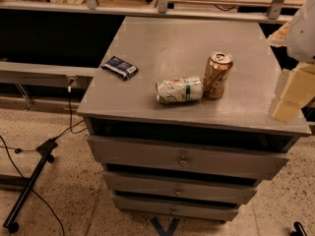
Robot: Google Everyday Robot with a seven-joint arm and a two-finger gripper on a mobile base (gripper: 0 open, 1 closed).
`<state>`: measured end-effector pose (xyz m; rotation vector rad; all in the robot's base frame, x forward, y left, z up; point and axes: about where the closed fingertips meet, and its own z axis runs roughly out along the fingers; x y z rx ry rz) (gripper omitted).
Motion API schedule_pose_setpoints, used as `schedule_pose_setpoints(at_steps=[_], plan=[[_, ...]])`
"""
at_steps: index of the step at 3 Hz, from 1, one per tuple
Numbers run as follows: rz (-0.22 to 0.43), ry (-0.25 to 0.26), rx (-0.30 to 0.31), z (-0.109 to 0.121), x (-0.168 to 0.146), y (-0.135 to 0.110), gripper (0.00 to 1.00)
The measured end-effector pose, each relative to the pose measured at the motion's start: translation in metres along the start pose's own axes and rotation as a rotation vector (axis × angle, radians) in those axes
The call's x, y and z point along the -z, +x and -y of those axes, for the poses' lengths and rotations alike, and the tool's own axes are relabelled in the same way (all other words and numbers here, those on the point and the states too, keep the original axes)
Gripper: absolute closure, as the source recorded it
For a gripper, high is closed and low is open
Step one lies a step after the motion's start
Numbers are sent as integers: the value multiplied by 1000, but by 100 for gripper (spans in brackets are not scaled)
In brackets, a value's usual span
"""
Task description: Place 7up can upright
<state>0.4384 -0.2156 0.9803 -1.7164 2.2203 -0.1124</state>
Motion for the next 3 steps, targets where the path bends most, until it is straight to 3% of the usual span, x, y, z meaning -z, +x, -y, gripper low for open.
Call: schedule_pose_setpoints(at_steps=[1, 2, 3], plan=[[0, 0, 0, 0, 0, 0, 0], [-3, -22, 45, 6, -12, -22, 0], [-25, -46, 125, 17, -36, -60, 0]])
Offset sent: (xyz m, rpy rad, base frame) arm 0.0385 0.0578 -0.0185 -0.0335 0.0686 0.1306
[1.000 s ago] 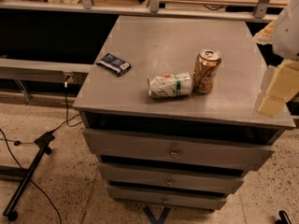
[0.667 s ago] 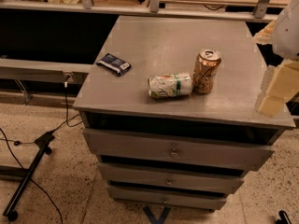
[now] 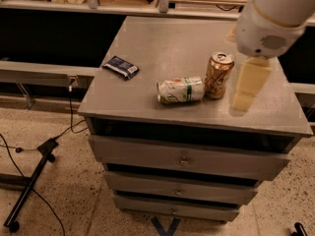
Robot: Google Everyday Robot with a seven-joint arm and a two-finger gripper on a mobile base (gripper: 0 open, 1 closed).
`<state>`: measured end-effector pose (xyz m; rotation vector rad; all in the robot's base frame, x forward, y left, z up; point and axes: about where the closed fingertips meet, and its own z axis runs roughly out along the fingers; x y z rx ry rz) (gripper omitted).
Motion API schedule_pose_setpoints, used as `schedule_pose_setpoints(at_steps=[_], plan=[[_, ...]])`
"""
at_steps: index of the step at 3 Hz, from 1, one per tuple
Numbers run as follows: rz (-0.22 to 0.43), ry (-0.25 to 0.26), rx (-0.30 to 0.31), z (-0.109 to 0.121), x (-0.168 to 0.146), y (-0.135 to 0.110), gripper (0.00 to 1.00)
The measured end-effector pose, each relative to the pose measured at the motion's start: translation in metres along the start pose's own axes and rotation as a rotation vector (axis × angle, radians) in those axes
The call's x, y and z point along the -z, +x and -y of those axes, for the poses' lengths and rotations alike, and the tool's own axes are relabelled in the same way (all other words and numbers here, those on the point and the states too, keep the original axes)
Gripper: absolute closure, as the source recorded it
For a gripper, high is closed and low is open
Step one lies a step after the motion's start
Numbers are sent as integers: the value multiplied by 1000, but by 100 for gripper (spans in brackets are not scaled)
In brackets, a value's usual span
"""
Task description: Place 7up can upright
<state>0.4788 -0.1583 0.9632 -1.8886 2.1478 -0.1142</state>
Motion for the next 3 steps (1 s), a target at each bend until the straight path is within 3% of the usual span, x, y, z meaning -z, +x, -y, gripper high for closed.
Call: schedule_pose_setpoints(at_steps=[1, 3], plan=[[-40, -16, 66, 21, -29, -32, 0], [-94, -49, 122, 66, -88, -75, 0]])
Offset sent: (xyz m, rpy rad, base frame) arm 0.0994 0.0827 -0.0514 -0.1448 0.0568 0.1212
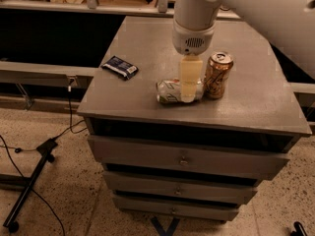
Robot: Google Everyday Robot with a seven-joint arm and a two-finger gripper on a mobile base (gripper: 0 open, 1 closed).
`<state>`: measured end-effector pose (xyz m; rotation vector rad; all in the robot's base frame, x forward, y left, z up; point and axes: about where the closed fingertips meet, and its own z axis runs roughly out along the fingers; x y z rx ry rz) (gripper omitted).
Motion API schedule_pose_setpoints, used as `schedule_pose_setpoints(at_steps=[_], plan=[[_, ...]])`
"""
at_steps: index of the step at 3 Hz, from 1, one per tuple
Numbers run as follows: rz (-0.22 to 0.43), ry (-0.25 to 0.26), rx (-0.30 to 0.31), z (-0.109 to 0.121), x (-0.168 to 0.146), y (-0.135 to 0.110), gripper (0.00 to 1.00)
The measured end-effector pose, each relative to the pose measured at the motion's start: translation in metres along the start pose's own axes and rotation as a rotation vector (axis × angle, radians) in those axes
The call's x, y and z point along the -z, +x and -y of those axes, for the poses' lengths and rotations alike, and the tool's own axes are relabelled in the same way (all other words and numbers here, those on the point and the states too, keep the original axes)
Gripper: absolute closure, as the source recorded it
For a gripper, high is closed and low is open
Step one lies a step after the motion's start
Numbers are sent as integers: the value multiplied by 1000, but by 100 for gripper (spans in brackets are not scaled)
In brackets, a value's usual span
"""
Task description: Place 7up can upright
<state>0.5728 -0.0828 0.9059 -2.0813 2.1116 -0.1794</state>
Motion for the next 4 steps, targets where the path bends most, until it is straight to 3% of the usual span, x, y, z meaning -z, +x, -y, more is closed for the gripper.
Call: schedule_pose_setpoints(at_steps=[2, 4], plan=[[10, -69, -23, 10, -44, -8, 0], [21, -117, -40, -12, -64, -26, 0]])
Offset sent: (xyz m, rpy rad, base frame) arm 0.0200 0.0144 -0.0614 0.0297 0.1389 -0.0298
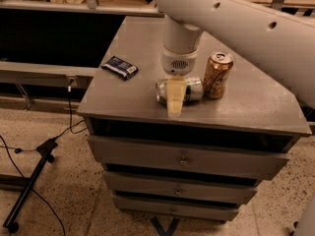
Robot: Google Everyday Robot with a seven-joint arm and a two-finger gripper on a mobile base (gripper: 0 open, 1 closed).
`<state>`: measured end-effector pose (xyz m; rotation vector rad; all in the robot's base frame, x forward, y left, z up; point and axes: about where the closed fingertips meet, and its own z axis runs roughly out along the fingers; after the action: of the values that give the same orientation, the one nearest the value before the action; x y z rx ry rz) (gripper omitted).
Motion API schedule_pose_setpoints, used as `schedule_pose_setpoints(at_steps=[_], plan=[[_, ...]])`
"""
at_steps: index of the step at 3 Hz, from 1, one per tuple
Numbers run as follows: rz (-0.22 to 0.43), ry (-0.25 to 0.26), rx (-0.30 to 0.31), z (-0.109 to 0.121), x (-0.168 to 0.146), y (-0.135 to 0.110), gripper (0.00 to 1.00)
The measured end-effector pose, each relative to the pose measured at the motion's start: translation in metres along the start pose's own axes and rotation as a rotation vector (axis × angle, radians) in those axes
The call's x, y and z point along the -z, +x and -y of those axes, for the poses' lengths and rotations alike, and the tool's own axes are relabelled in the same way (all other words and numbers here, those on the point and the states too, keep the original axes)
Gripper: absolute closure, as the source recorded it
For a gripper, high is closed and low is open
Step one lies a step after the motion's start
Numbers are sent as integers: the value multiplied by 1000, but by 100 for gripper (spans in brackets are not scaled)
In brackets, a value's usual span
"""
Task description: Place 7up can upright
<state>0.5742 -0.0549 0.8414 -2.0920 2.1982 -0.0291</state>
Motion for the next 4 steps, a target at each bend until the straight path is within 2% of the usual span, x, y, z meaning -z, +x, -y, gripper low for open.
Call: schedule_pose_setpoints(at_steps=[1, 3, 4], plan=[[5, -9, -9, -6, -8, -4, 0], [55, 13, 28, -17, 5, -20, 0], [57, 15, 30, -17, 5, -20, 16]])
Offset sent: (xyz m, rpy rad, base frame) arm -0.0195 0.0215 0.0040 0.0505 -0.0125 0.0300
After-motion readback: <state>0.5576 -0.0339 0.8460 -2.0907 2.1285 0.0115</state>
